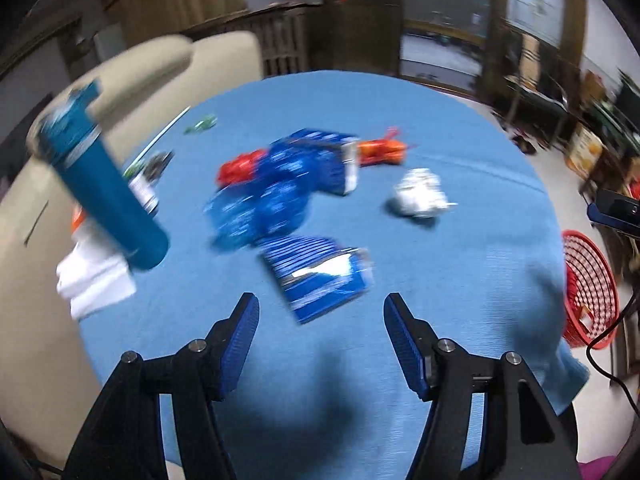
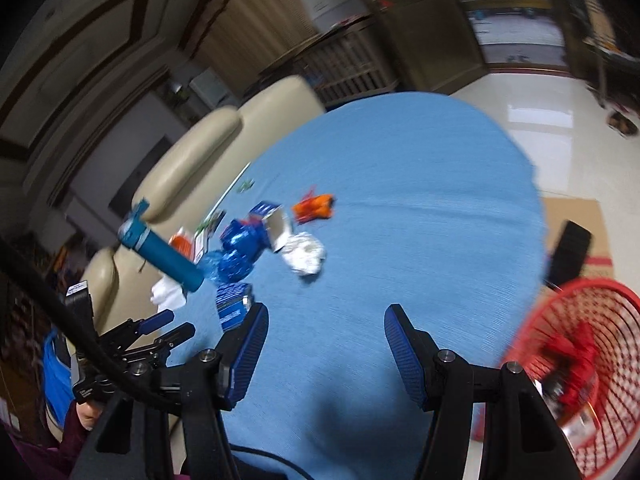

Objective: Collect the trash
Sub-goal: 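Grasp the white tissue with the right gripper while the left gripper grasps the blue printed box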

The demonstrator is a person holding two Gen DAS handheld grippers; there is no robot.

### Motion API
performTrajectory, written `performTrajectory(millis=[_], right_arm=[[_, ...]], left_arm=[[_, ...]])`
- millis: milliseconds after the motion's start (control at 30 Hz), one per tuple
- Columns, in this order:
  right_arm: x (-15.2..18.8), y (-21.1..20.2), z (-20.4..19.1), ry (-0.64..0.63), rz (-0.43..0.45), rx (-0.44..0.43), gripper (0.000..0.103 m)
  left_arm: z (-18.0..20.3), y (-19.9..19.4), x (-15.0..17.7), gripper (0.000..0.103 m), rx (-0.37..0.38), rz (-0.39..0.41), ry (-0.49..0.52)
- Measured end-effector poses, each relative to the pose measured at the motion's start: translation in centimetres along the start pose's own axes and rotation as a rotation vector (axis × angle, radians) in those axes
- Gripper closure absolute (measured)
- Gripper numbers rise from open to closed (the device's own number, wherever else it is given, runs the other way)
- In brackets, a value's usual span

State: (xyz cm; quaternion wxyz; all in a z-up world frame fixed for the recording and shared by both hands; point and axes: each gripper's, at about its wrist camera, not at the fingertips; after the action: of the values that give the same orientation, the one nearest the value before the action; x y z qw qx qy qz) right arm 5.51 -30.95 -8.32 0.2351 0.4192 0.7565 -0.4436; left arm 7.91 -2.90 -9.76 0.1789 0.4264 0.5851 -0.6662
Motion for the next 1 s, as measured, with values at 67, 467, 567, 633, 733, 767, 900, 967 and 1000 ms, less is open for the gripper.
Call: performTrajectory(millis=[67, 467, 567, 633, 733, 767, 900, 967, 1000], right_arm=[[-0.3, 2.3, -1.3, -0.024, -0.023, -0.007, 0.039], [-1.0, 18.9, -3.8, -0.130, -0.188, 0.066, 0.039], [-0.5, 21.2, -4.1, -0.163, -0.216, 0.100, 0.046], [0.0, 22.3, -4.3, -0.195, -0.232, 0.113, 0.056], [0.1, 22.3, -4.3, -0.194, -0.212, 0.107, 0.063], [0.1, 21.9, -4.1, -0.189, -0.204, 0.103, 0.064], [0.1, 20.1, -3.2, -0.162, -0.186, 0.102, 0.064], [0.3, 19.1, -2.7, -0.145, -0.182, 0.098, 0.064], [0.5, 18.3, -2.4, -0.139, -0.180, 0.096, 0.064]], left_arm=[[-1.7, 0.4, 0.4, 0.037, -0.004, -0.008, -0.040], [-4.9, 3.8, 0.6, 0.035, 0.112, -0.077, -0.179], [-4.9, 5.3, 0.3, 0.035, 0.133, -0.104, -0.217], [-4.6, 6.0, -0.2, 0.035, 0.153, -0.111, -0.231], [-3.3, 7.4, -1.0, 0.034, 0.160, -0.130, -0.231], [-3.0, 7.7, -1.2, 0.034, 0.161, -0.133, -0.229], [-1.5, 9.6, -1.6, 0.030, 0.118, -0.153, -0.224], [-1.1, 10.5, -1.4, 0.029, 0.086, -0.167, -0.218], [-0.9, 11.0, -1.2, 0.029, 0.081, -0.181, -0.222]])
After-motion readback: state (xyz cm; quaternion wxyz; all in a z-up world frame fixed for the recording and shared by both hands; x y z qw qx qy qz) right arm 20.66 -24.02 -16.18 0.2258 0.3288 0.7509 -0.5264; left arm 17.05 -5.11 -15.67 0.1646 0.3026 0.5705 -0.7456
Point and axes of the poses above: each gripper's, at about its wrist camera, not at the fingertips, and y roughly the way its jaws point, z to its right, x to its underside, and after that the axes turned 14 degrees about z, right-handed
